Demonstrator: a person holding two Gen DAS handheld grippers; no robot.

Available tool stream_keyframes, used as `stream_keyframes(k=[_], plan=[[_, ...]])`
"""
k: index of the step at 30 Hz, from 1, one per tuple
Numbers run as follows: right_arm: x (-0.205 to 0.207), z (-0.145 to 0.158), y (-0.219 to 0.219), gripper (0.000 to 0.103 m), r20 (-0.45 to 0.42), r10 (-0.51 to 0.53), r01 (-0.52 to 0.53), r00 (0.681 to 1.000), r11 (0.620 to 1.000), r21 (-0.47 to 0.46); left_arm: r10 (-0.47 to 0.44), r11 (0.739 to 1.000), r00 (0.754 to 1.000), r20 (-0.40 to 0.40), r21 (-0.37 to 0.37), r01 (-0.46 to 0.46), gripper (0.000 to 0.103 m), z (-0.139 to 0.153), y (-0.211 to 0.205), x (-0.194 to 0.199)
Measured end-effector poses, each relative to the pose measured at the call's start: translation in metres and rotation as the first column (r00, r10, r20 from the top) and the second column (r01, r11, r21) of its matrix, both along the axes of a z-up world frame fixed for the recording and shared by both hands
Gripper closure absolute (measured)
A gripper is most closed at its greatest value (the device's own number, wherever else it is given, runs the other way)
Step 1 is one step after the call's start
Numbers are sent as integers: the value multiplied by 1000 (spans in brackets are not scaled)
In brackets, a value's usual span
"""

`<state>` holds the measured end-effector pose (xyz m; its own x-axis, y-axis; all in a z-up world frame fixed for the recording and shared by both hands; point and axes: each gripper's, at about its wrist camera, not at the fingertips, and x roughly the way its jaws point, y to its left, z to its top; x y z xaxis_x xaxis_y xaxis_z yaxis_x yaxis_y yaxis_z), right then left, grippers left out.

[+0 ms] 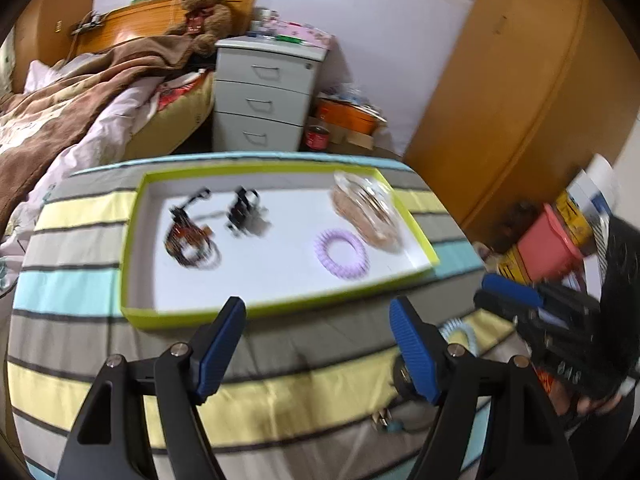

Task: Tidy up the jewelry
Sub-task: 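Open both tools to drop the hair tie and coil in the tray, then grasp the black cord with teal bead with the left tool while the right tool grasps the black band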

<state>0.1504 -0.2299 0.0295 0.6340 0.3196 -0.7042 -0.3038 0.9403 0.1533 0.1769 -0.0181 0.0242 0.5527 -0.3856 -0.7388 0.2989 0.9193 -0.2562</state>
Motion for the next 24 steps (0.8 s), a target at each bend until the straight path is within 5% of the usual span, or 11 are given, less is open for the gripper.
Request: stream_keyframes(k=[11,24], plan=[[-32,-7,-22,78,1,-44,44,999,998,41,-152,988,986,-61,11,153,27,-31,-28,-41],[-41,-19,-27,78,-15,-57,57,998,997,60,-158,983,984,-86,86,165,27,-49,-46,-53]])
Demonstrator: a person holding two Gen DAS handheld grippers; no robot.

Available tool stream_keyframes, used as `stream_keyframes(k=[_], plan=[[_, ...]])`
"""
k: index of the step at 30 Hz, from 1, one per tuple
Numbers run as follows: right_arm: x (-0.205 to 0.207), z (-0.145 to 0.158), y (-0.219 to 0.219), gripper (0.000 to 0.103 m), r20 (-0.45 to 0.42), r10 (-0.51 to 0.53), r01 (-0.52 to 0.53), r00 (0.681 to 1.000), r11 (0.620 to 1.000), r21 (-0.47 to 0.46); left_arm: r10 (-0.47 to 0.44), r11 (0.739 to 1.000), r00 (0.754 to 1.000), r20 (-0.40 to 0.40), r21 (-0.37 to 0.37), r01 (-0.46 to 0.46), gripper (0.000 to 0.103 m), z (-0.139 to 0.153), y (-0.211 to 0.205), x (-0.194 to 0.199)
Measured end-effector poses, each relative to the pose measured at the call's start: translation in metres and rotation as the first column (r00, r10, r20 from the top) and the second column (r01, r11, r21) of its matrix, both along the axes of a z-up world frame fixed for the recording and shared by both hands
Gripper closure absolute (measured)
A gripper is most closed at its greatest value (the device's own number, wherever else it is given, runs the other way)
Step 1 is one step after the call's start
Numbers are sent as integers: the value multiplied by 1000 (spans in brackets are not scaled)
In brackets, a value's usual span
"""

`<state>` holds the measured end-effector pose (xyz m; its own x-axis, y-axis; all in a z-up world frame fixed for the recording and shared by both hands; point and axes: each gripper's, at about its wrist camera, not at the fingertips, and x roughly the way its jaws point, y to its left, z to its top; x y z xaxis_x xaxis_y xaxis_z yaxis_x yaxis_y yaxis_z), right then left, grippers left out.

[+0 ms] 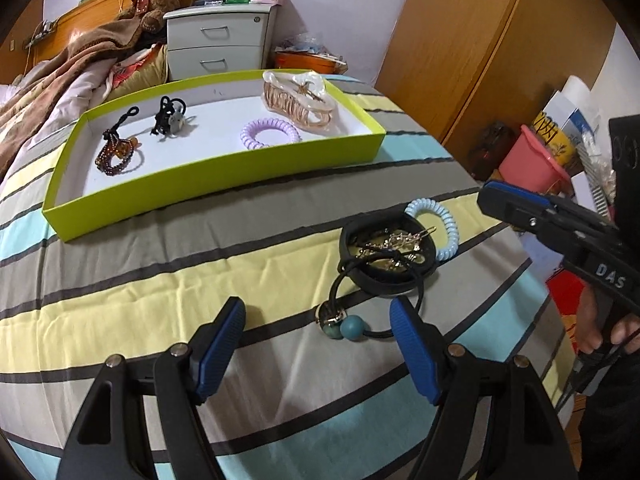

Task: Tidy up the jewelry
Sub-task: 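Grasp the black cord with teal bead with the left tool while the right tool grasps the black band, then lift the black band with the right tool beside the left tool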

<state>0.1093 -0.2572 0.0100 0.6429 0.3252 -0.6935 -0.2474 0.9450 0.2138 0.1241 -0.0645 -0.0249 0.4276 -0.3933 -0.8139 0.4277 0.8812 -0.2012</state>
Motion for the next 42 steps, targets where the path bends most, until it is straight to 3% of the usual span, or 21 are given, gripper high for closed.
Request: stream_keyframes(k=[8,14,16,19,29,31,42], plan=[[-1,0,1,78,5,3,-3,1000,1000,3,3,997,999,51,83,-7,28,-3,-15,-4],[-1,0,-1,78,2,-11,11,1000,1000,7,-23,993,997,78,120,13,51,-2,-24,-11],[-1,0,-1,78,1,-14,14,1000,1000,7,-29,989,996,90,148,15,64,-2,-27,-13],[-1,-1,-1,78,0,-15,15,1000,1000,7,-33,990,996,86,137,21,77,-1,-25,-15],[-3,-3,-4,78,-7,-31,31,1000,1000,2,6,999,997,74,52,-10,82,1,-7,-21],[-4,-4,-4,78,-7,-30,30,1000,1000,5,21,999,997,74,32,-24,93,4,-3,-22],[-10,-3,6,78,-5,15,-15,1000,1000,0,117,993,991,66,-30,-115,93,7,31,-23]])
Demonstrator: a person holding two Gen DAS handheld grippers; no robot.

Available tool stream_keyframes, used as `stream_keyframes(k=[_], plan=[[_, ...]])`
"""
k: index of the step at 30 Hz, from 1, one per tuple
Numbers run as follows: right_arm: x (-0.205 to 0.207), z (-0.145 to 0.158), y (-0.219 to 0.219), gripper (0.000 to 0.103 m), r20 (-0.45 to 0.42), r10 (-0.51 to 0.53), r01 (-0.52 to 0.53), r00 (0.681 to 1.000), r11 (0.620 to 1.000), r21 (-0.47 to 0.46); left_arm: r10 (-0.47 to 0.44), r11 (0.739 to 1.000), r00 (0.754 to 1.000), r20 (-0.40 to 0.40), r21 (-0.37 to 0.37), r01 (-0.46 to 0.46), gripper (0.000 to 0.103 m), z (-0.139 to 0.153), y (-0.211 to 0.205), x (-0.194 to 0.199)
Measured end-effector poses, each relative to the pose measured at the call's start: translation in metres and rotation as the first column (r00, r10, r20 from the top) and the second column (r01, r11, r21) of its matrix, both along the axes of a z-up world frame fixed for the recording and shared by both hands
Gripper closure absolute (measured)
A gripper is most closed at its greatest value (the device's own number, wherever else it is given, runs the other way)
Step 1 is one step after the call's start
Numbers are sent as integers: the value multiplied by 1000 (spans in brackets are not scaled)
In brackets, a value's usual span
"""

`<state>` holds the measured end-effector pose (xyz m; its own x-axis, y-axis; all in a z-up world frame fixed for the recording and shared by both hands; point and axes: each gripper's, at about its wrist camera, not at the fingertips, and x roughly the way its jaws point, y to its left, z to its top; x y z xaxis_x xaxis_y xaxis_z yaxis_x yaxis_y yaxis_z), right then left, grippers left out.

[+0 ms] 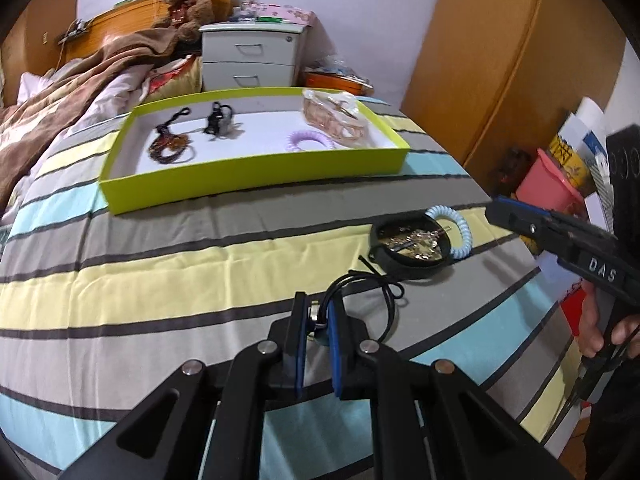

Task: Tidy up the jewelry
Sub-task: 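Lift the black band with the right tool beside the left tool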

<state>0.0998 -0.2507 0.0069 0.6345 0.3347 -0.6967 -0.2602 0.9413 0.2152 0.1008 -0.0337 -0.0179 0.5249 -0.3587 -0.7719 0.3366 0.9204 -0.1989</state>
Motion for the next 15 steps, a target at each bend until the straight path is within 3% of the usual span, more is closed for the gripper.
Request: stream_keyframes(k=[7,15], plan=[[-3,-1,32,78,11,121,-120,993,991,-59,75,997,997,-19,-26,-75,93,-4,29,0],[-2,-11,79,78,-6,261,-258,965,951,-168,122,992,992,-30,-40,-124,93,-9,49,-2]])
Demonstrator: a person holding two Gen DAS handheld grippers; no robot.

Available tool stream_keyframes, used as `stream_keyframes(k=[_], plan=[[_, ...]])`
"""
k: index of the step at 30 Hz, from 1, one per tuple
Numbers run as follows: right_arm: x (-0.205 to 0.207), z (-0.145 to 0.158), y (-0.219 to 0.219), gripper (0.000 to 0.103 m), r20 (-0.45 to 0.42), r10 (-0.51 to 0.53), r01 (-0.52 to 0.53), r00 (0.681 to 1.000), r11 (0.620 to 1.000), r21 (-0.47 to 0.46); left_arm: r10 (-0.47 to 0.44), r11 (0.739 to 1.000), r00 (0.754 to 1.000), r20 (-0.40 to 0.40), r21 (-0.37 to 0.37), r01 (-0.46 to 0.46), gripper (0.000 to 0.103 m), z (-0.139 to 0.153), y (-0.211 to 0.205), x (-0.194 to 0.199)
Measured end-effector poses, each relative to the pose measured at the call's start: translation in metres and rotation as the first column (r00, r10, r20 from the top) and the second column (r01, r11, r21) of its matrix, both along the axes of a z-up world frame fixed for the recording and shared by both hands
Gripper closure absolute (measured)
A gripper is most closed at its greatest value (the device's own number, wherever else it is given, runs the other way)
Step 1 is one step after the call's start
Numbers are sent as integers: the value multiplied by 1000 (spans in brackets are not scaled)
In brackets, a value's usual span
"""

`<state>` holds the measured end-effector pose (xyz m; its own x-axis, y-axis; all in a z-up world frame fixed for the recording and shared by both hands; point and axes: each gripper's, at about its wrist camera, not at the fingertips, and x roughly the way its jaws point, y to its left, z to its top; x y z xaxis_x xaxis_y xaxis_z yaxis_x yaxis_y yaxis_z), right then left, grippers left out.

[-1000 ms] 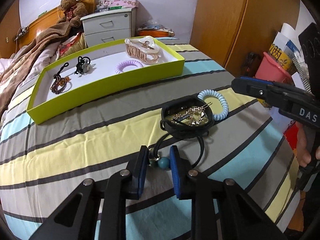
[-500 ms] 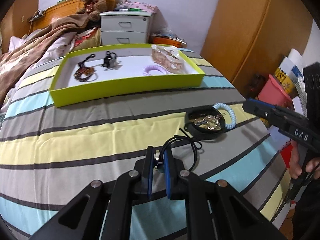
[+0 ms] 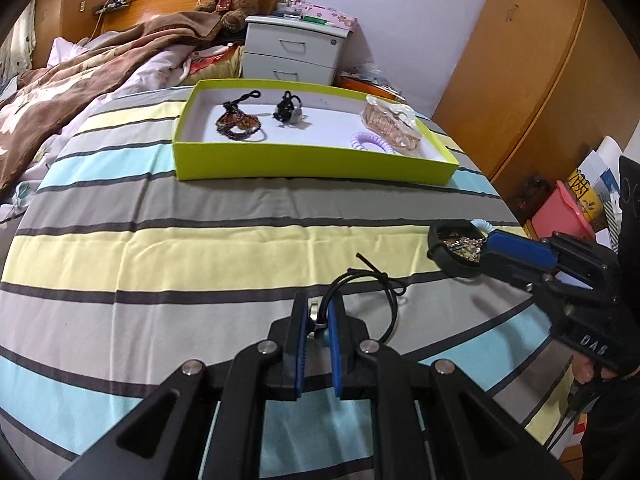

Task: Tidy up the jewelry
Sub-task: 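Lift the black band with the right tool beside the left tool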

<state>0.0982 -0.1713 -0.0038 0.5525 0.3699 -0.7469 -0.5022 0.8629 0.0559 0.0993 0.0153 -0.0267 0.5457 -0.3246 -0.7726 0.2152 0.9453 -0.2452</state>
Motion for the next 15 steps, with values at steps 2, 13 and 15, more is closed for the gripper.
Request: stream_keyframes(k=[2,13,15], plan=[[3,-4,7,78,-11,19,-19,1000,1000,-23,3,1000,1000,-3,-13,-3,93,-1,4,0],[9,-14,20,78,-21,36,-38,999,993,-112,0,1000,1000,-3,-26,0,92,-3,5,1],[9,-14,21,78,-16,36,-38,999,993,-112,0,1000,1000,-3,-27,0,92,-3,5,1]])
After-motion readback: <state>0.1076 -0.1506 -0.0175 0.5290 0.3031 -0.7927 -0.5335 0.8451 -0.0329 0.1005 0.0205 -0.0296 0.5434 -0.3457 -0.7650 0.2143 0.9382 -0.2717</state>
